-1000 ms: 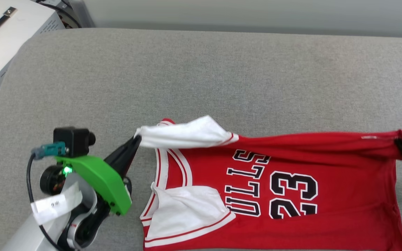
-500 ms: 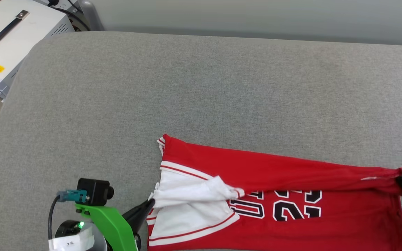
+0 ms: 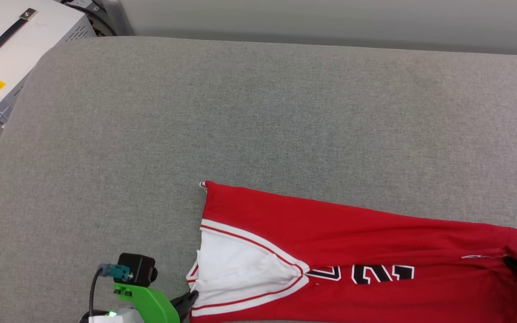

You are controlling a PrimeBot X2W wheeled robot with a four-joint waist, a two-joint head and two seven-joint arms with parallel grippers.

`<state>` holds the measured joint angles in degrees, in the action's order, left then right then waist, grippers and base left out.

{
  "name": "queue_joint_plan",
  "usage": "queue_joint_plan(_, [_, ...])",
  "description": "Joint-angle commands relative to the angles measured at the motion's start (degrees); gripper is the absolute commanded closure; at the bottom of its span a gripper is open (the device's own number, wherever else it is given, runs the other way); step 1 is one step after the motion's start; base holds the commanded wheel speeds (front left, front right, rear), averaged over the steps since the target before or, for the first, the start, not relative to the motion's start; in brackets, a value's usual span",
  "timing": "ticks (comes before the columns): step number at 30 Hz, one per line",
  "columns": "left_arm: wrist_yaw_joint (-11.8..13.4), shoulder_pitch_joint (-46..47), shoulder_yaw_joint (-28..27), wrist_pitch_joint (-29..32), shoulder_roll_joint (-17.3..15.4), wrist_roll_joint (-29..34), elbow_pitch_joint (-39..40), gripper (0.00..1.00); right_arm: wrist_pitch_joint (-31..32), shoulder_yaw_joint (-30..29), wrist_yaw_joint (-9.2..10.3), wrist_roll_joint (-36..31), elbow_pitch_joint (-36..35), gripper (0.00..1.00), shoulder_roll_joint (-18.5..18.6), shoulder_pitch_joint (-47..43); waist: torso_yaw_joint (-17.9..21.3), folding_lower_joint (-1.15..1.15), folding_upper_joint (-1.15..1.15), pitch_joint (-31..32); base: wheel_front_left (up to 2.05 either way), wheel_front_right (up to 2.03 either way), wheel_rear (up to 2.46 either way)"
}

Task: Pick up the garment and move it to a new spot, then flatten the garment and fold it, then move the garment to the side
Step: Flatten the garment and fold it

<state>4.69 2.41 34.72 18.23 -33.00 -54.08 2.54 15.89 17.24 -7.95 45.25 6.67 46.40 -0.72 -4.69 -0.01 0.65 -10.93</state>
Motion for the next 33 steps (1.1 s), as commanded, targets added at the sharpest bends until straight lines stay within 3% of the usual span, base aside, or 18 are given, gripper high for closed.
queue_joint_plan(1, [-0.58, 0.61, 0.49, 0.52, 0.25, 1.27, -1.09, 0.0, -0.67, 0.78, 0.46, 0.52, 0.3, 0.21, 0.66, -0.49, 0.03, 0.01, -0.65, 0.05, 0.0, 0.0, 0.0])
queue_joint_plan(2, [-0.71, 0.76, 0.78, 0.63, 0.34, 1.45, -1.57, 0.0, -0.84, 1.08, 0.46, 0.78, 0.63, 0.0, 0.79, -0.44, 0.03, 0.01, -0.65, 0.11, 0.0, 0.0, 0.0])
queue_joint_plan(11, [-0.7, 1.78, -0.49, -4.4, 1.89, 2.83, -3.88, 0.0, -0.78, 2.04, 0.46, 4.16, -0.54, 0.0, 2.31, 0.25, 0.37, 0.01, -0.65, 2.65, 0.0, 0.0, 0.0])
queue_joint_plan(15, [-0.23, 2.24, -1.96, -8.08, 2.42, 3.77, -3.39, 0.0, 0.46, -0.11, 0.46, 4.28, -3.08, 0.0, 2.73, 0.09, 0.48, 0.01, -0.65, 4.61, 0.0, 0.0, 0.0])
queue_joint_plan(19, [0.49, 3.06, -3.9, -13.5, 3.18, 5.61, -2.21, 0.0, 2.49, -4.33, 0.46, 4.59, -5.81, 0.0, 0.73, -0.5, 0.57, 0.01, -0.65, 6.54, 0.0, 0.0, 0.0])
queue_joint_plan(23, [1.29, 3.89, -5.93, -20.67, 4.17, 8.42, -1.82, 0.0, 6.32, -10.04, 0.46, 3.24, -6.69, 0.0, -3.39, -1.59, 0.58, 0.01, -0.65, 7.56, 0.0, 0.0, 0.0])
queue_joint_plan(28, [1.76, 4.96, -7.68, -30.05, 5.3, 13.0, -2.8, 0.0, 12.55, -18.03, 0.46, -1.97, -6.41, 0.0, -11.56, -3.03, 0.3, 0.01, -0.65, 7.85, 0.0, 0.0, 0.0])
queue_joint_plan(33, [1.8, 5.3, -10.88, -33.0, 7.67, 16.5, -3.31, 0.0, 17.59, -25.97, 0.46, -9.2, -6.42, 0.0, -20.74, -3.84, -0.12, 0.01, -0.65, 7.29, 0.0, 0.0, 0.0])
